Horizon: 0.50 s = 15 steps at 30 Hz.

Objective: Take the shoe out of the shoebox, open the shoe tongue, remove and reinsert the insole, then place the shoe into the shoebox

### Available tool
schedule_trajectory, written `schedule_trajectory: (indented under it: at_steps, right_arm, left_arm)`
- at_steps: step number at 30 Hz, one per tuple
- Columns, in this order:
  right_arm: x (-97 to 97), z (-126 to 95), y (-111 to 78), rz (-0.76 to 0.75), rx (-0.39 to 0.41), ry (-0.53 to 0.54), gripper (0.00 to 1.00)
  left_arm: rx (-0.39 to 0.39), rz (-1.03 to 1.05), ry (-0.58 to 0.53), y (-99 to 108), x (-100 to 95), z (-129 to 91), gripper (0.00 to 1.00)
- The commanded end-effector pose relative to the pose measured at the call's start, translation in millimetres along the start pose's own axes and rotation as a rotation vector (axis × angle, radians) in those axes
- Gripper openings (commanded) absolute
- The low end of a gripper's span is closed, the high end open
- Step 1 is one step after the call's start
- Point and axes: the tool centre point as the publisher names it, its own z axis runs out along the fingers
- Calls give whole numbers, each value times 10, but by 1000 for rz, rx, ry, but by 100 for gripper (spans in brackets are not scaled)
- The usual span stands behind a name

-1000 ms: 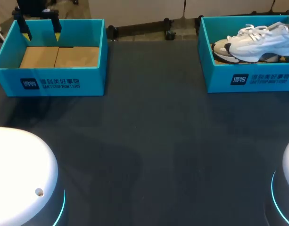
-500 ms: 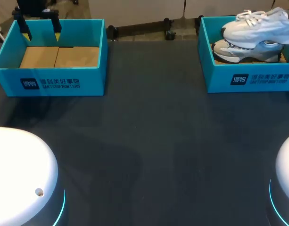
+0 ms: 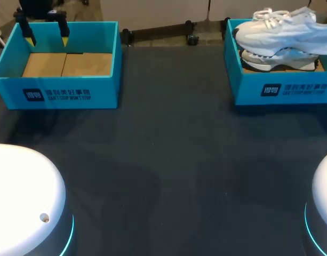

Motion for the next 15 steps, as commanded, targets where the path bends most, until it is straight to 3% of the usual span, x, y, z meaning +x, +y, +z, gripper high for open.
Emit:
schedule_trajectory:
  at_steps: [1,9,15]
  right_arm:
    - [-4,-17,-694,6,-179,28,0]
    - [200,-31,-1383,-58,-197,82,0]
    - [200,-31,-1383,-58,-197,82,0]
  left_arm:
    - [0,0,0,0,0,0,100]
    - [0,0,0,0,0,0,100]
    - [0,0,0,0,0,0,100]
